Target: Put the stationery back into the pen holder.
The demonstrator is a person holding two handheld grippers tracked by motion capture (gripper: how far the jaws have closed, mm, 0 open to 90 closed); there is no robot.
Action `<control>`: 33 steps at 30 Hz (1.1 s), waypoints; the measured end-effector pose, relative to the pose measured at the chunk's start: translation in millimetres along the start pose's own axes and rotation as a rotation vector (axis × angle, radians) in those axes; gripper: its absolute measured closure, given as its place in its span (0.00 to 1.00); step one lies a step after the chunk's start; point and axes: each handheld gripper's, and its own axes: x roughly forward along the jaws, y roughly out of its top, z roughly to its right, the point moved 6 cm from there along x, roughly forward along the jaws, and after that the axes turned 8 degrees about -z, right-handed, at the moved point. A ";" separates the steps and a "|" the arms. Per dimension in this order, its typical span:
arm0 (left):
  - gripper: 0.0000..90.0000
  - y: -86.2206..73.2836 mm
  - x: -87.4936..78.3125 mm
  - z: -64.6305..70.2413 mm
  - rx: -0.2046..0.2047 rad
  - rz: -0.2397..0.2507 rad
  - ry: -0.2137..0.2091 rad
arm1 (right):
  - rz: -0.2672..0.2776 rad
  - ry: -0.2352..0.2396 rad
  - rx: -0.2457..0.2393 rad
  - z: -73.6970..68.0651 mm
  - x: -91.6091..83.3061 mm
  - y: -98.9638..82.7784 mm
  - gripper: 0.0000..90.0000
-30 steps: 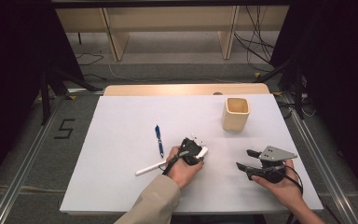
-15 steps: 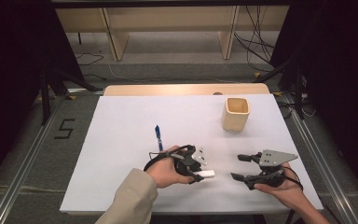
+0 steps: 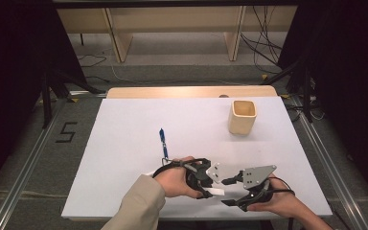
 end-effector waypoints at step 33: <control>0.62 7.7 -18.3 -13.8 -0.036 0.134 0.155 | -0.113 -0.053 -0.002 8.3 11.6 9.2 0.79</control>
